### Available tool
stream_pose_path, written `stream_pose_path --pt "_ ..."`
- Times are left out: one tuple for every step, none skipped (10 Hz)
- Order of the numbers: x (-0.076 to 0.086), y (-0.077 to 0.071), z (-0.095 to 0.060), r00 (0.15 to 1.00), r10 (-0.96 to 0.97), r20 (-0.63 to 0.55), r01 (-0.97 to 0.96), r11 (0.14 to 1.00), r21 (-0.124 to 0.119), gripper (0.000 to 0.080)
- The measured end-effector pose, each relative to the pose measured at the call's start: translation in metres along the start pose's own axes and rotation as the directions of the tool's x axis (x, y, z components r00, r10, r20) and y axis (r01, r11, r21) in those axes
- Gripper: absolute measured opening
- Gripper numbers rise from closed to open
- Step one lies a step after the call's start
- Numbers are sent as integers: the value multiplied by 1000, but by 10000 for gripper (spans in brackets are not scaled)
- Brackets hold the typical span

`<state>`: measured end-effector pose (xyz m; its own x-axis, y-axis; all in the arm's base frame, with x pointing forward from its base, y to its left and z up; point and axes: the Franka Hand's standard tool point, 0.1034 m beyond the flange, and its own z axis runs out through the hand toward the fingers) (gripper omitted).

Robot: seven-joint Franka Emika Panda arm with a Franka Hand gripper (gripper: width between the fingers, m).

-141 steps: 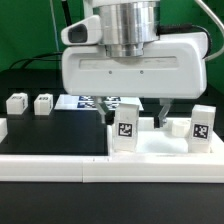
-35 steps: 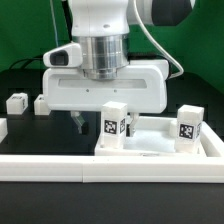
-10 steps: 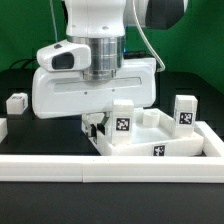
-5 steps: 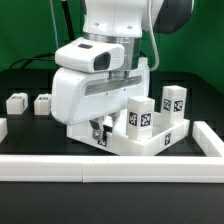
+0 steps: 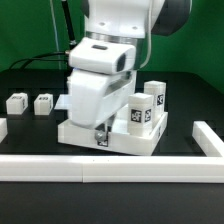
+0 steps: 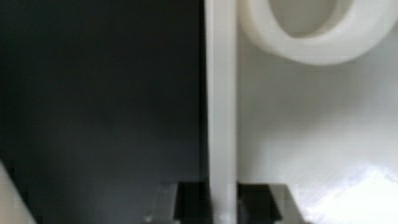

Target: Assemble square table

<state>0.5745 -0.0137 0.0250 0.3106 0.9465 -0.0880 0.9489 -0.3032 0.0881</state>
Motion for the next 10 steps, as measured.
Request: stream_pose_path --pt "8 4 -2 996 -89 -6 89 995 -44 60" --pt "3 3 -1 991 -137 0 137 990 -38 61" --pt "1 4 -1 986 -168 6 168 985 -39 61" --pt "-1 4 0 969 -246 19 247 968 -39 61" --pt "3 3 0 953 -300 31 302 953 -41 61" --pt "21 -3 2 933 -359 35 360 932 -39 61" --pt "41 -5 1 920 -392 29 393 919 -33 61" --pt "60 -6 -2 895 -445 25 445 895 -30 61" --pt "75 -4 -7 864 -504 13 504 863 -43 61" --pt "78 0 -10 816 -578 10 578 814 -54 60"
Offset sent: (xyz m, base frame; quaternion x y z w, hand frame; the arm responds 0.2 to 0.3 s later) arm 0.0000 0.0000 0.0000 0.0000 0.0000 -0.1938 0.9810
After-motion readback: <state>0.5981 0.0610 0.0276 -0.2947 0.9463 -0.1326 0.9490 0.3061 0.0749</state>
